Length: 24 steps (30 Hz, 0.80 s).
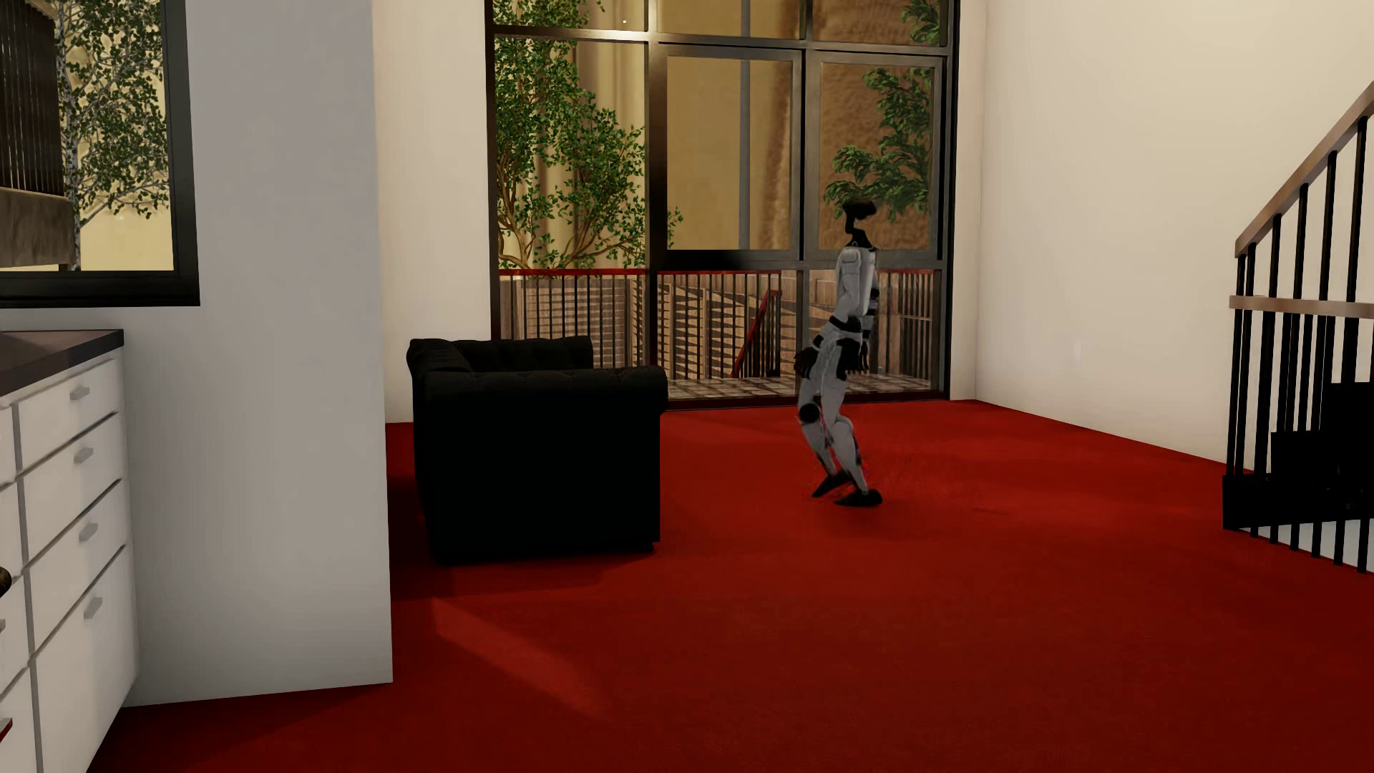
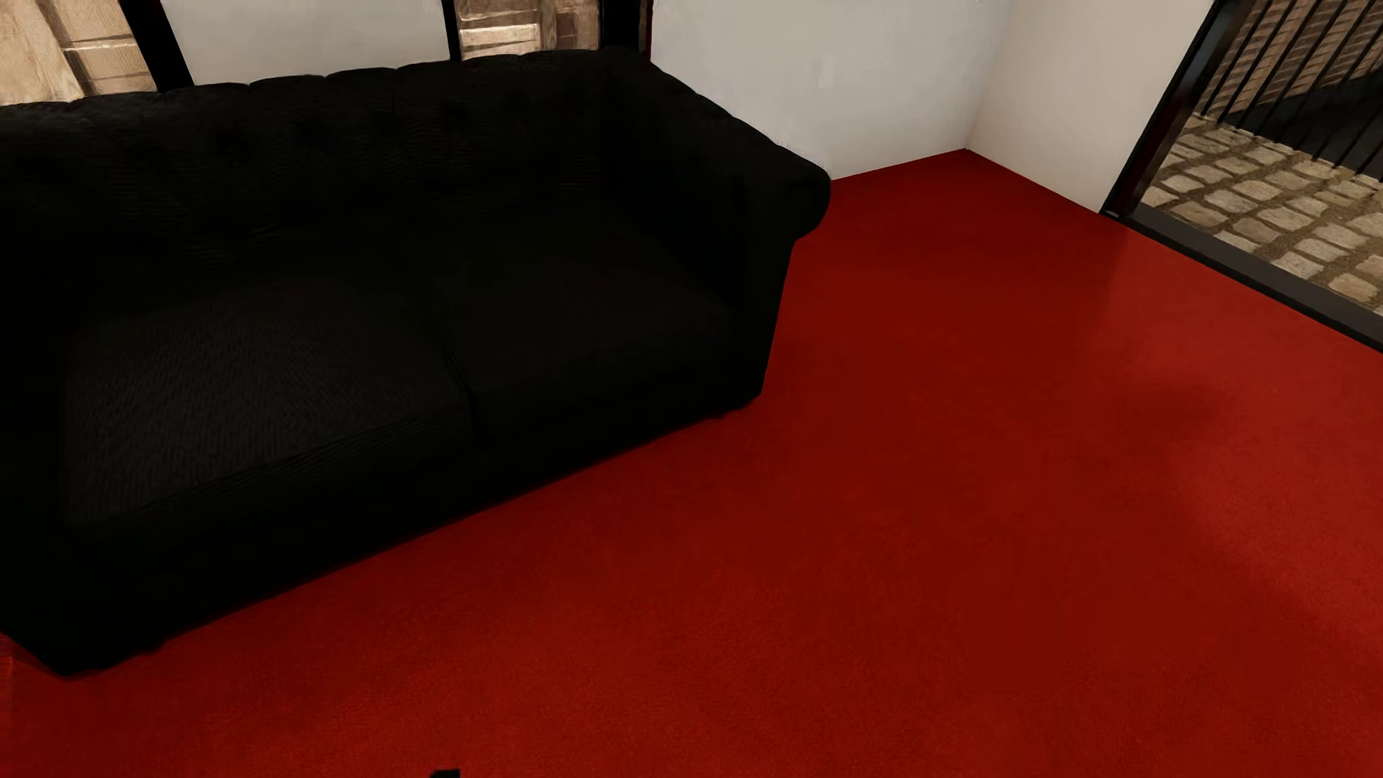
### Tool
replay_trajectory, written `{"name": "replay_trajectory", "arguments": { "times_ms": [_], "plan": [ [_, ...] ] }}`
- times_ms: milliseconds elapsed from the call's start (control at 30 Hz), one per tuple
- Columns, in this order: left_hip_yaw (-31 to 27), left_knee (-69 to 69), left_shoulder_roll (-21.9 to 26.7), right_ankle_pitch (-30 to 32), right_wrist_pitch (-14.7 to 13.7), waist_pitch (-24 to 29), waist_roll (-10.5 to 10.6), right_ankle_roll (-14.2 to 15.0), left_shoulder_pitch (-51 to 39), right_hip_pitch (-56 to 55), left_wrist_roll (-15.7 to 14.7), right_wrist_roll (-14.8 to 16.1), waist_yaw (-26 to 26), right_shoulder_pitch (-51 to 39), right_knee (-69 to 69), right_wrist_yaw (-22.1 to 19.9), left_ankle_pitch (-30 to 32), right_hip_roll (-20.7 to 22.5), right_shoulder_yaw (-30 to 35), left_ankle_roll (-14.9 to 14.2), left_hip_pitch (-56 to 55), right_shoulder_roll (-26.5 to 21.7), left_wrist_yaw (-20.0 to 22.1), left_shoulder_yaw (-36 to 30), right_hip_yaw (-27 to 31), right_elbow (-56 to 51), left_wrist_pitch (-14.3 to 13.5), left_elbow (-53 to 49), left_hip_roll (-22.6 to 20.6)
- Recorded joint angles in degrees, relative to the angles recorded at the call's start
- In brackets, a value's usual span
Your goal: Go to the sofa
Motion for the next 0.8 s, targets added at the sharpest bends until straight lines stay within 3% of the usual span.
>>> {"name": "replay_trajectory", "arguments": {
  "times_ms": [133,200,267,300,367,467,567,633,700,800],
  "plan": [
    [0.0,-1.2,1.9,10.2,0.0,-0.2,-1.6,0.0,-0.9,1.0,0.0,0.0,-3.1,4.7,-25.1,0.0,-4.3,-1.1,-1.3,0.0,6.0,0.3,0.0,3.2,0.0,-0.8,0.0,-8.1,2.1],
    [0.0,-1.3,2.0,10.8,0.0,-0.3,-2.0,0.0,0.6,1.9,0.0,0.0,-2.5,4.8,-28.7,0.0,-6.1,-0.6,-1.6,0.0,8.8,0.5,0.0,3.8,0.0,-1.0,0.0,-10.4,3.2],
    [0.0,-0.9,1.3,7.4,0.0,-1.4,-2.1,0.0,2.9,1.5,0.0,0.0,-2.0,3.6,-27.6,0.0,-7.2,0.0,-1.7,0.0,10.2,0.3,0.0,3.0,0.0,-1.6,0.0,-8.9,4.5],
    [0.0,-0.7,0.9,9.5,0.0,-2.2,-1.9,0.0,4.1,1.3,0.0,0.0,-1.9,2.7,-26.8,0.0,-7.2,0.3,-2.2,0.0,10.6,0.2,0.0,1.6,0.0,-1.8,0.0,-6.2,5.5],
    [0.0,0.2,-0.6,12.1,0.0,-3.3,-0.3,0.0,5.5,1.1,0.0,0.0,-0.7,0.0,-24.0,0.0,-5.1,1.7,-3.0,0.0,11.6,-0.3,0.0,-3.4,0.0,-1.8,0.0,4.2,8.1],
    [0.0,7.1,-3.5,7.0,0.0,-3.1,2.7,0.0,7.4,5.1,0.0,0.0,1.1,-6.0,-21.3,0.0,2.2,4.3,-4.5,0.0,10.2,-1.5,0.0,-15.6,0.0,-3.4,0.0,20.6,12.1],
    [0.0,26.5,-3.0,1.6,0.0,-1.2,5.2,0.0,11.2,10.7,0.0,0.0,2.1,-10.1,-21.4,0.0,9.9,5.6,-11.4,0.0,-1.3,-3.3,0.0,-25.0,0.0,-10.1,0.0,15.6,15.2],
    [0.0,40.5,-3.6,-1.4,0.0,0.1,6.4,0.0,11.9,13.3,0.0,0.0,5.8,-12.3,-22.2,0.0,14.4,6.9,-15.6,0.0,-10.4,-4.5,0.0,-21.1,0.0,-12.9,0.0,12.2,14.9],
    [0.0,47.6,-5.1,-2.9,0.0,1.5,6.7,0.0,11.3,16.1,0.0,0.0,10.5,-15.2,-23.3,0.0,11.5,7.2,-18.5,0.0,-16.8,-5.1,0.0,-13.7,0.0,-12.1,0.0,9.9,13.1],
    [0.0,38.5,-5.4,-4.0,0.0,3.3,6.3,0.0,8.9,17.8,0.0,0.0,16.3,-19.5,-23.0,0.0,6.8,6.6,-15.6,0.0,-20.3,-5.7,0.0,-11.4,0.0,-11.6,0.0,4.1,11.7]
  ]
}}
